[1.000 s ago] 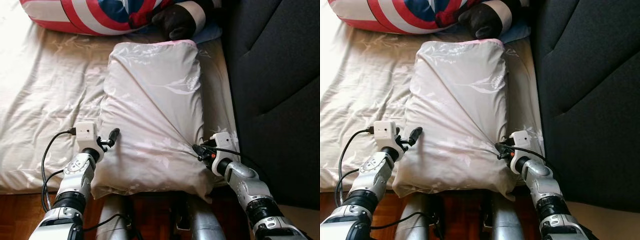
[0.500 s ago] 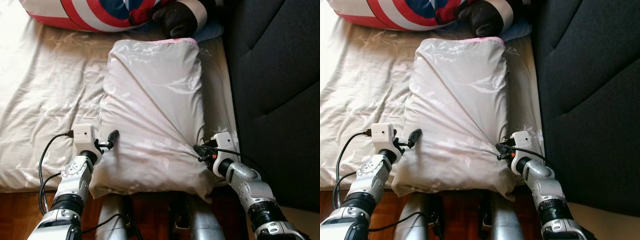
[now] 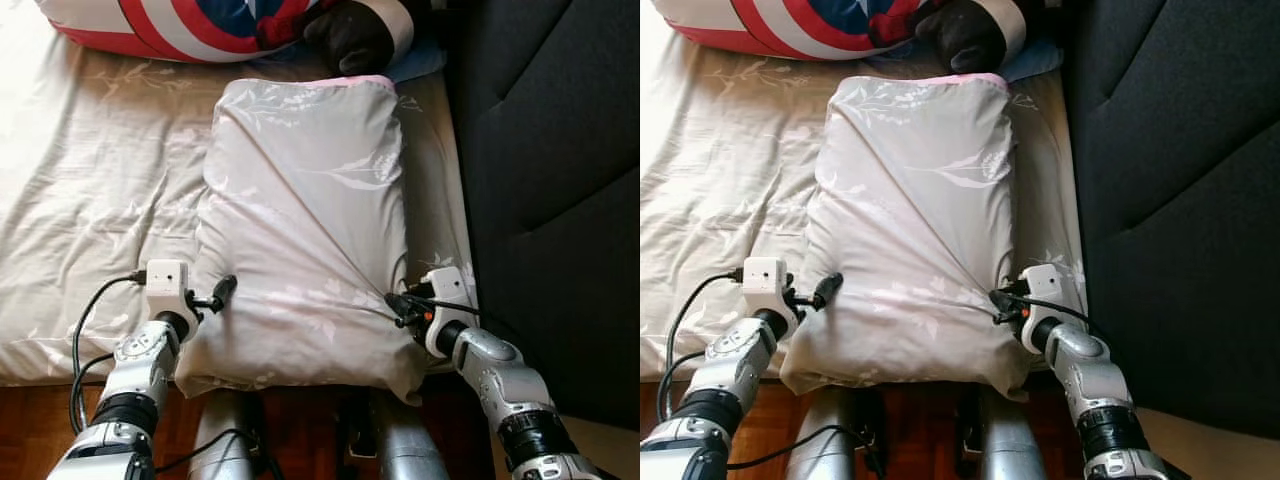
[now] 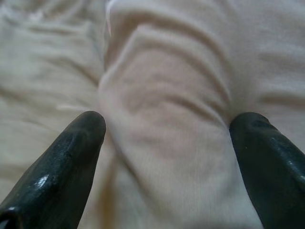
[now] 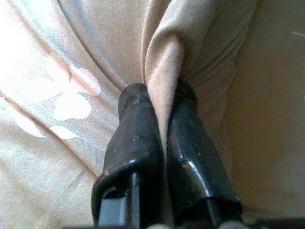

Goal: Clean up the room

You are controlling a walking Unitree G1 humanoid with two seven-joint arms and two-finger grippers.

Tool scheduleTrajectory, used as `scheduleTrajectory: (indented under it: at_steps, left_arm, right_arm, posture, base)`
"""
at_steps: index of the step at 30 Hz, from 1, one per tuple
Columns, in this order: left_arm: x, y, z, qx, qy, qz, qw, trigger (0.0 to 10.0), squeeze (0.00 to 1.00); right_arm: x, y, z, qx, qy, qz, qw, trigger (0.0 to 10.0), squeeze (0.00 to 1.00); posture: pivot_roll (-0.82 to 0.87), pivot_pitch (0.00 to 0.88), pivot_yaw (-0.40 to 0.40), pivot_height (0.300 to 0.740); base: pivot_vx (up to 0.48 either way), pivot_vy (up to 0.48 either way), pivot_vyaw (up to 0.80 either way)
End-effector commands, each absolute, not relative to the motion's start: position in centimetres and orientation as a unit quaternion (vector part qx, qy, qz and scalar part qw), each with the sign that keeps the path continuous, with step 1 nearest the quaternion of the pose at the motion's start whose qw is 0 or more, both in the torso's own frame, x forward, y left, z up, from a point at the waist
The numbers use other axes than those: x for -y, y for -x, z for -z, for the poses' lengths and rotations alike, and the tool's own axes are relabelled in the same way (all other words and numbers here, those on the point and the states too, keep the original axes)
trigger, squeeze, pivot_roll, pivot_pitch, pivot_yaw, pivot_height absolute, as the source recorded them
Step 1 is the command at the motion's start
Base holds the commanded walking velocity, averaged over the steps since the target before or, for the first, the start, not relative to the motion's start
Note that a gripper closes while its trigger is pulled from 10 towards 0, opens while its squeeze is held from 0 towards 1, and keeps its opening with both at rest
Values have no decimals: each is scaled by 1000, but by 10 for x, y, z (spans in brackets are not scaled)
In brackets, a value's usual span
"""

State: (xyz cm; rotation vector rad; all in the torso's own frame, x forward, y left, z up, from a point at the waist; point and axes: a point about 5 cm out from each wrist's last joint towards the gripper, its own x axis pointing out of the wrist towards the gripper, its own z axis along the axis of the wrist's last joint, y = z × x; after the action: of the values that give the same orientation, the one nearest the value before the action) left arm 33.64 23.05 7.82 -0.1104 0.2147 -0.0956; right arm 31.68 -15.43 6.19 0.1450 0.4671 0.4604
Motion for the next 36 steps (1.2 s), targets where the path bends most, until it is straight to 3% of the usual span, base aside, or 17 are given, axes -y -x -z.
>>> scheduleTrajectory:
  at_steps: [1, 18, 24, 25, 26, 27, 36]
  left_arm:
    - [-230, -312, -39, -192, 85, 42, 977, 10000, 0]
    - [-205, -298, -15, -254, 176, 109, 945, 10000, 0]
    - [-190, -300, -15, -259, 149, 141, 944, 10000, 0]
    - [-190, -301, -15, -259, 148, 140, 944, 2039, 0]
    - [-190, -301, -15, -260, 149, 140, 944, 2039, 0]
    - [-190, -301, -15, -260, 151, 140, 943, 0, 0]
    - [-189, -300, -15, -265, 147, 148, 941, 0, 0]
  right_arm:
    - [158, -285, -19, -330, -87, -215, 915, 0, 0]
    - [164, -275, -18, -337, -86, -215, 913, 0, 0]
    - [158, -274, -18, -337, -91, -219, 911, 0, 0]
    - [158, -274, -18, -337, -92, -219, 911, 0, 0]
    - [158, -274, -18, -337, -92, -220, 911, 0, 0]
    - [158, -274, -18, -337, -93, -220, 911, 0, 0]
    - [156, -272, -14, -340, -96, -217, 910, 0, 0]
  posture:
    - [-111, 443, -144, 651]
    - [-127, 434, -150, 651]
    - [-126, 428, -146, 651]
    - [-125, 428, -145, 651]
    - [-124, 428, -144, 651]
    - [-122, 428, -142, 651]
    - [-110, 437, -138, 651]
  base:
    - [0, 0, 0]
    - [0, 0, 0]
    - [0, 0, 0]
    - [0, 0, 0]
    - [0, 0, 0]
    - [0, 0, 0]
    - [0, 0, 0]
